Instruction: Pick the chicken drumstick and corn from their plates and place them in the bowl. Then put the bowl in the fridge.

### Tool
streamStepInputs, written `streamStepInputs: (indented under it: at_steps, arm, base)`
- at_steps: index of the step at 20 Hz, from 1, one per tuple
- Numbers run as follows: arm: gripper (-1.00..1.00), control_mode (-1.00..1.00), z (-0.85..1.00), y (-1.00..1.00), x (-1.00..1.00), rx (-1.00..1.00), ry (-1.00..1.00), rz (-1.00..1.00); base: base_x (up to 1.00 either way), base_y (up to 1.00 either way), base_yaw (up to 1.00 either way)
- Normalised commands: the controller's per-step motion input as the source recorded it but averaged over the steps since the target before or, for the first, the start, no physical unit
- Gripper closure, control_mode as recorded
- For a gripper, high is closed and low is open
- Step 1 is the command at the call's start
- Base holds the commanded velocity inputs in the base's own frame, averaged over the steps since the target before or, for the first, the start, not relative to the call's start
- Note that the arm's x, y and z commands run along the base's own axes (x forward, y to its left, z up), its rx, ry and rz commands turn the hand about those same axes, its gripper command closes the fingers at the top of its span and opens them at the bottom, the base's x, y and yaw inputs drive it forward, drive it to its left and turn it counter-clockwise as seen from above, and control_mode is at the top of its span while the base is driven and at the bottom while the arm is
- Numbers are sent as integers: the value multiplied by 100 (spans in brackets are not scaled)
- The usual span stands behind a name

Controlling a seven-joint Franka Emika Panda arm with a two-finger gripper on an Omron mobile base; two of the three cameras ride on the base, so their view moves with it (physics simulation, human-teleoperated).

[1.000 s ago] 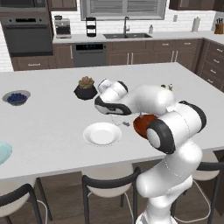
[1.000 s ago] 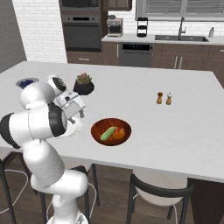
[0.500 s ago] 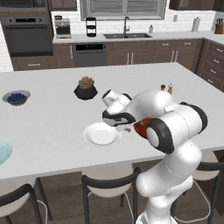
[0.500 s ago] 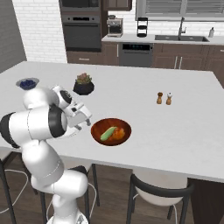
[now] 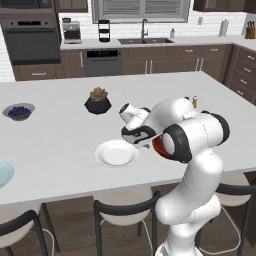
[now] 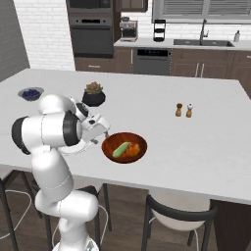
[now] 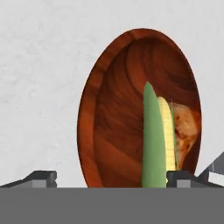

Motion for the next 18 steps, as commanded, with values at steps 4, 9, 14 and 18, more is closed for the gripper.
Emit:
streamStepInputs:
  at_steps: [4,9,14,18]
  arm:
    - [-100,-100,-46,5,3,0,1,5]
    - [-100,-100,-32,0,24,0,0,4]
    - [-100,-100,-7,-18,9,0,0,1]
    - [-100,-100,-2,-20,0,0,0,1]
  base:
    - [0,0,0]
    - [0,0,0]
    - [0,0,0]
    - [0,0,0]
